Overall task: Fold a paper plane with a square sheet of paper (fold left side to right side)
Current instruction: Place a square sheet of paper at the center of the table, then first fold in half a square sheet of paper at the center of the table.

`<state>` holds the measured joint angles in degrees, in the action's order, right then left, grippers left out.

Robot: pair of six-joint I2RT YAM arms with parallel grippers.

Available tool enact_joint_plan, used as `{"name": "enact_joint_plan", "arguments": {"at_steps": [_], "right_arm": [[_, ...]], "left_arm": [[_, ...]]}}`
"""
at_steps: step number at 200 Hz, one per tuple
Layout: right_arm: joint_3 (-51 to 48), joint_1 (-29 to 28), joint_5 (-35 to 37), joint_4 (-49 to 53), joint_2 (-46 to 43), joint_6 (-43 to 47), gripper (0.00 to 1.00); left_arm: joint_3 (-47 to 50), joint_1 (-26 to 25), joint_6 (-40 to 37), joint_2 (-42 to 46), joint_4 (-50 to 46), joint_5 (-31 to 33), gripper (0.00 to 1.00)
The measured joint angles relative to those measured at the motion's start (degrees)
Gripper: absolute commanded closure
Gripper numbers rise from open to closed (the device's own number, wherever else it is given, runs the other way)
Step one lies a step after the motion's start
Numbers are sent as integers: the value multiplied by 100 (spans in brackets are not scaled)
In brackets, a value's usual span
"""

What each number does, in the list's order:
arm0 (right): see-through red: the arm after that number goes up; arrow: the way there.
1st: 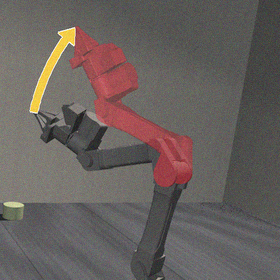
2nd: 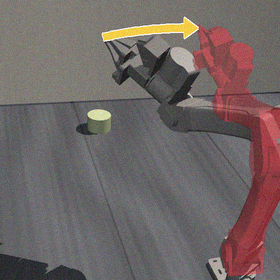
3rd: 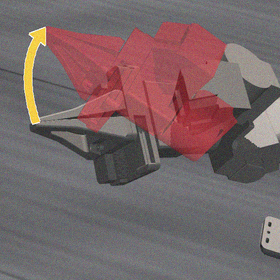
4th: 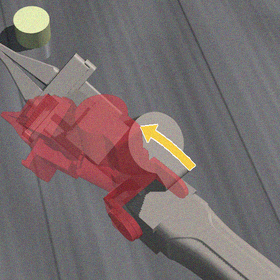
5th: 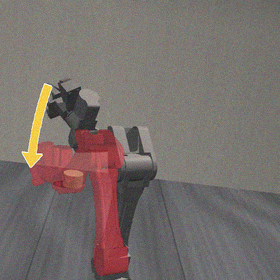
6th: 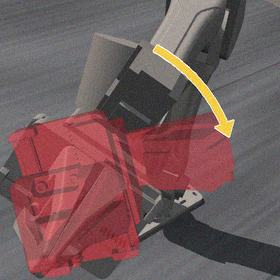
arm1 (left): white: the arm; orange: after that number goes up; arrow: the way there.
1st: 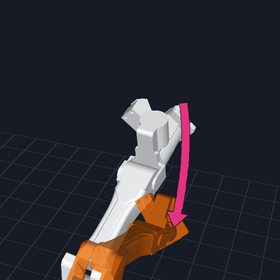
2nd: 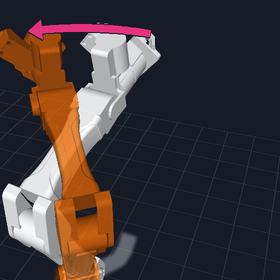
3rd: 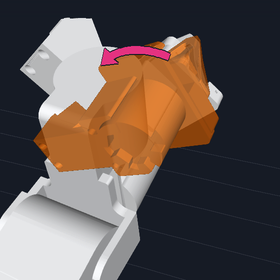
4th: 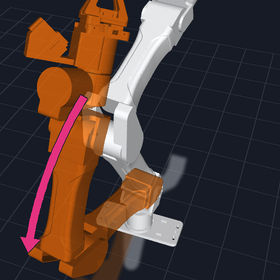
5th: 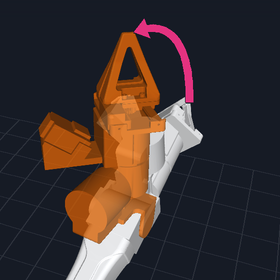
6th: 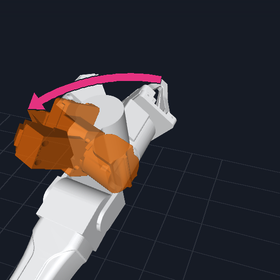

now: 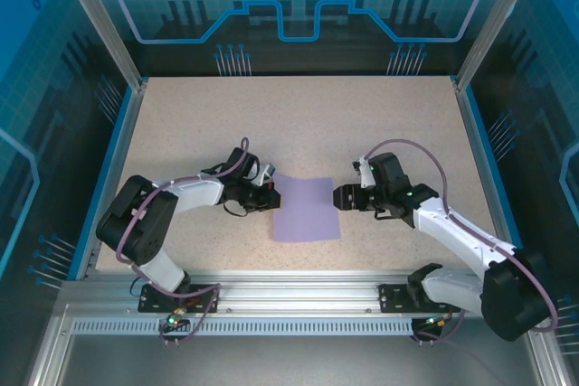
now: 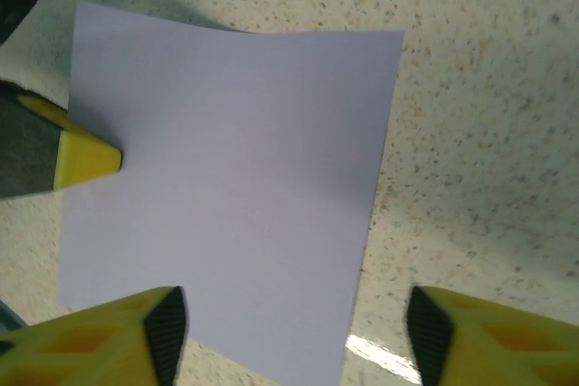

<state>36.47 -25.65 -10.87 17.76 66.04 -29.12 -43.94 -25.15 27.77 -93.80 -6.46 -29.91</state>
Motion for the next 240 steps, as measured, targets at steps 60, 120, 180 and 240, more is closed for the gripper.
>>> {"name": "enact_joint_plan", "arguments": {"at_steps": [60,120,180,240], "right_arm": [[-13,-361,-42,-1043,1248,-570,77],[415,-546,192,-1176,2382,-861,83],[446,-551,339,-1054,2538,-909,84],[446,-551,339,-1064,2549,-929,83]], "left_arm": [[-249,0,-166,0,-417,284,100],[-433,0,-271,4,-723,352,90],[-514,-28,59,4,-466,-181,55],[-793,-420,673,-192,330,-772,42]]}}
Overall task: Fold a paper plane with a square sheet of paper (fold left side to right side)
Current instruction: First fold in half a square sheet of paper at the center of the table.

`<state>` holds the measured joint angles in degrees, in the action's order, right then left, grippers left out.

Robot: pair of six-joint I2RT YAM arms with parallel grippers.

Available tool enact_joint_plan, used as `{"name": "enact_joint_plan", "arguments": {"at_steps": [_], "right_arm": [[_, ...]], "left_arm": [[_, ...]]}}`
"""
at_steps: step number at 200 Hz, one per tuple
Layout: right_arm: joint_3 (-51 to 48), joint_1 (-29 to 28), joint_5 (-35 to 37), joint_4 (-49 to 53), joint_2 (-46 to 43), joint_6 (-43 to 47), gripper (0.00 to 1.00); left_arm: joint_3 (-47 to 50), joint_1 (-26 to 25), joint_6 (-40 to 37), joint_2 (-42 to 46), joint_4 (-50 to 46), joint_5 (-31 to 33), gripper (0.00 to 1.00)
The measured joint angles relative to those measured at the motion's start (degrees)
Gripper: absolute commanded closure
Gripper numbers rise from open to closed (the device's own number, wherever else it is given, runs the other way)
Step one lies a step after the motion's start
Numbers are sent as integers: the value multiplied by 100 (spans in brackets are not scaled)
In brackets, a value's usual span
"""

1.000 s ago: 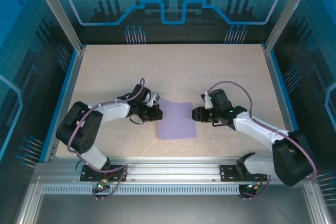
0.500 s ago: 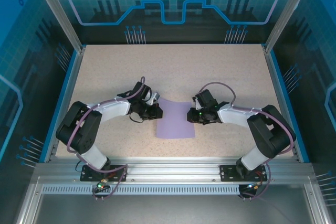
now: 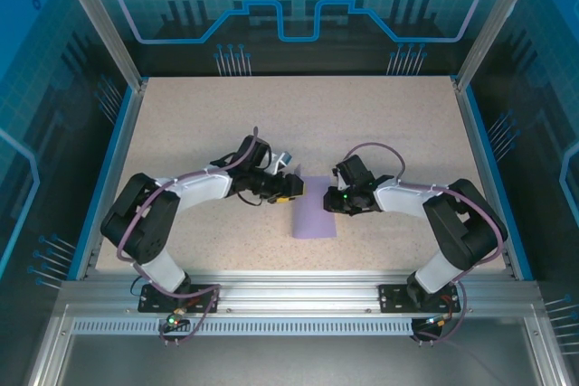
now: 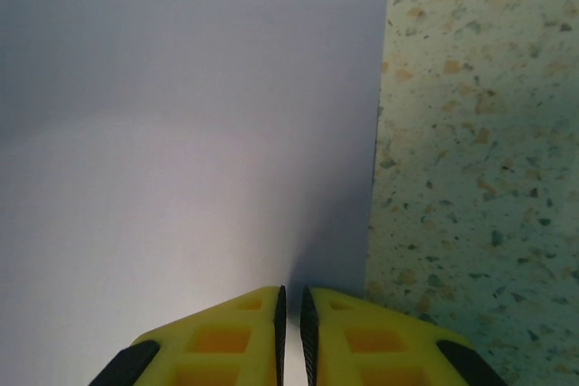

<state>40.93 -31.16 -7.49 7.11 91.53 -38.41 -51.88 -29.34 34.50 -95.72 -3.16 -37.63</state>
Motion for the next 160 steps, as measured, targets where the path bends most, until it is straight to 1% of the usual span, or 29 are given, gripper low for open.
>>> {"name": "enact_joint_plan", "arguments": {"at_steps": [27,52,83,94,126,160], "right_arm": [[0,0,-2,-11,0,0,82],[-26,0,-22,-37,-52,0,80],[-323,63,-81,-101,-479,-35,69],[-437,144,-199,-175,-706,-37,64],[-619,380,-697,-555,-1169,-68,54],[-619,389,-1292,-968,-1134,-175,52]], "left_arm": [[-162,-140,153,-352,251,-57,41],[-212,-203,269,-629,376,-59,44],[-275,-214,313,-831,396,-42,48],[-295,-216,313,-848,393,-11,49],[-334,-223,308,-848,389,55,54],[-341,-223,308,-848,382,87,59]]}}
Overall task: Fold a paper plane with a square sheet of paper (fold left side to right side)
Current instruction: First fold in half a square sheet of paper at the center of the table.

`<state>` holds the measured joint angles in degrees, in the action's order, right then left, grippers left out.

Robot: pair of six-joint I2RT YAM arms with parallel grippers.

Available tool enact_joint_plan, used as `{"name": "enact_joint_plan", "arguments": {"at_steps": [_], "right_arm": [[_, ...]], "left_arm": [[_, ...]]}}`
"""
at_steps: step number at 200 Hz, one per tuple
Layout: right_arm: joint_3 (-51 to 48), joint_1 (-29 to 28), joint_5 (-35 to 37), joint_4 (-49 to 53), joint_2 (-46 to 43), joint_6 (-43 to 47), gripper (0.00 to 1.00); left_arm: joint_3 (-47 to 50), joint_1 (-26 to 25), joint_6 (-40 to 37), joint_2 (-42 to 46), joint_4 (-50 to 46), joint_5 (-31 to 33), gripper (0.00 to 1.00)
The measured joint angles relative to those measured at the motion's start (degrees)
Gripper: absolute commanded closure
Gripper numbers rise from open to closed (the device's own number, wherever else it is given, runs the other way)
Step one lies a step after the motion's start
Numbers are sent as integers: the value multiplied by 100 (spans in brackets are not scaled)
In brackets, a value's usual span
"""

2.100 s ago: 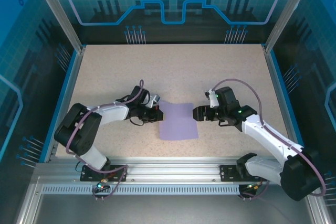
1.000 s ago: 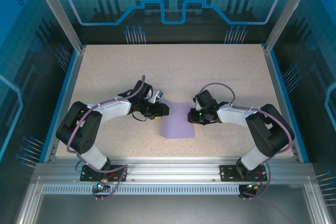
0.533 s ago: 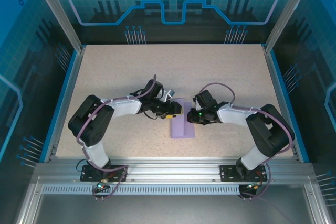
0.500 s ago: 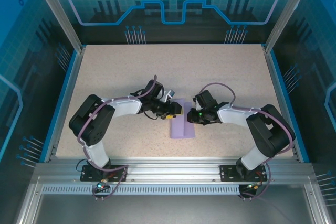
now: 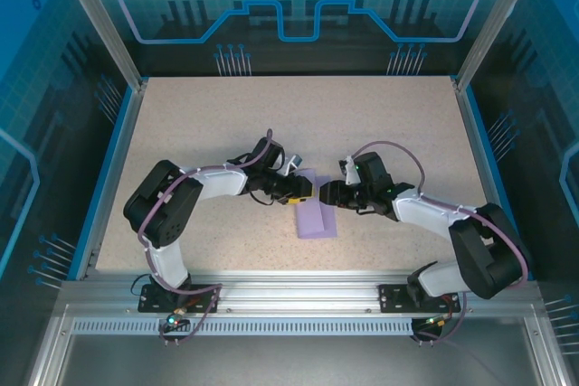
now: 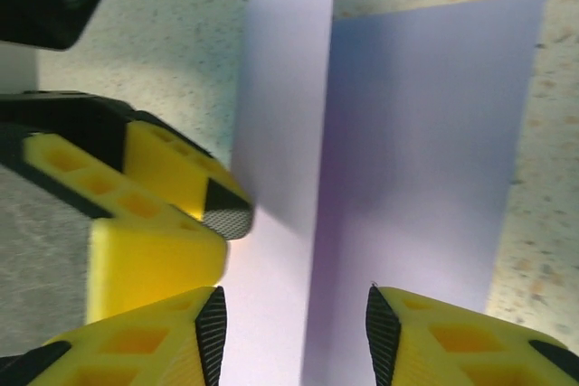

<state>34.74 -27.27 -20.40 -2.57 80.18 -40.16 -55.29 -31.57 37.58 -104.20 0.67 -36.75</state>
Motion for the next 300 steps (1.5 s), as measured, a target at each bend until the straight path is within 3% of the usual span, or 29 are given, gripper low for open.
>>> {"name": "enact_joint_plan", "arguments": {"at_steps": [59,84,128,159,182,223,300], "right_arm": [[28,0,-374,-256,621,-177,54],[28,0,-544,-448,813,-275,63],[28,7,-671,-634,890,-358,87],[28,11,-592,-533,890,-315,94],[28,35,-365,-326,887,-256,96],[28,70,157,55,855,-184,96],[103,70,544,474,833,-2,95]], "left_arm": [[-17,-4,-11,0,-35,11,65],[-17,-17,-15,-2,-37,50,66],[-17,-48,-22,0,-55,92,64],[-17,-55,-85,39,-227,181,57],[-15,-55,-201,299,-448,365,48],[-17,-55,-358,807,-848,796,45],[-487,-479,-365,146,-1440,1335,43]]}}
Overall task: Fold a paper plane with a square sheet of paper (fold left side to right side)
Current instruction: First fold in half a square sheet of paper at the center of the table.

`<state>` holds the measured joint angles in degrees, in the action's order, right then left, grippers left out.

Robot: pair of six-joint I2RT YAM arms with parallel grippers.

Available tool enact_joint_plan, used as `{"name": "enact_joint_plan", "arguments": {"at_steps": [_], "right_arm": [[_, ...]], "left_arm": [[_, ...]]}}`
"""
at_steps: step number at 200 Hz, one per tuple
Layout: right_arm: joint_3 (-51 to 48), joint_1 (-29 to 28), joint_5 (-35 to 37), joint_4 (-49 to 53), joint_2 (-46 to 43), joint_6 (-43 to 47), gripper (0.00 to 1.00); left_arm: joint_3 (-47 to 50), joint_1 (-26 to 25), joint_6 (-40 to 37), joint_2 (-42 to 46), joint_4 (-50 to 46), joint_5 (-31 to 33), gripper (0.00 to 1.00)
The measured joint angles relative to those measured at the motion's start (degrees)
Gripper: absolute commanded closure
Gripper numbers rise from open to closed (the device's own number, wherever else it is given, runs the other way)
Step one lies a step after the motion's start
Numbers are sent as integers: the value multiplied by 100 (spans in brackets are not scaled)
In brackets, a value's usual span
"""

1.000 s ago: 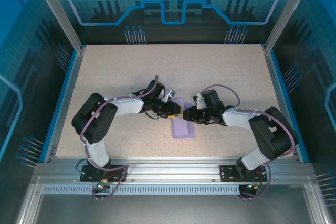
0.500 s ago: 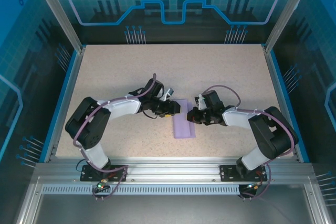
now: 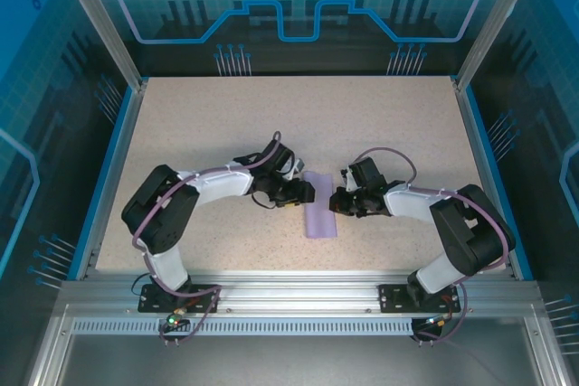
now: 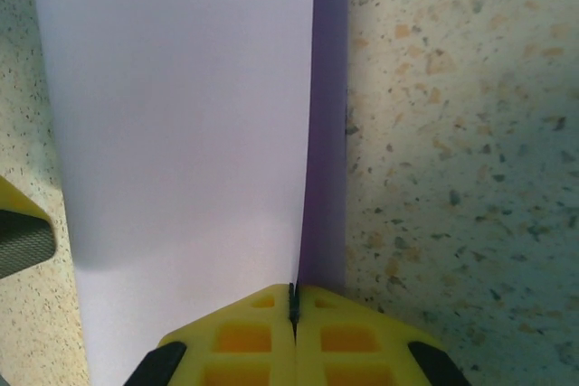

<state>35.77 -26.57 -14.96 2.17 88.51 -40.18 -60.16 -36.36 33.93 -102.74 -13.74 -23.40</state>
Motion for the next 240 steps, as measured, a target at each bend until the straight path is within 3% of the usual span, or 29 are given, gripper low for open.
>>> {"name": "enact_joint_plan", "arguments": {"at_steps": [95,129,205,240], "right_arm": [[33,0,103,129,0,79,90],[33,7,201,223,-98,133,72],[-271,289,1287,787,-1657,118,50],[-564,496,1762,1132,-2483,98,47]], "left_arm": [[-507,-234,2,-584,-551,654,52],[-605,-271,0,-640,-686,756,52],[-719,-308,-107,-699,-850,872,52],[-730,-326,-109,-702,-872,927,53]]}}
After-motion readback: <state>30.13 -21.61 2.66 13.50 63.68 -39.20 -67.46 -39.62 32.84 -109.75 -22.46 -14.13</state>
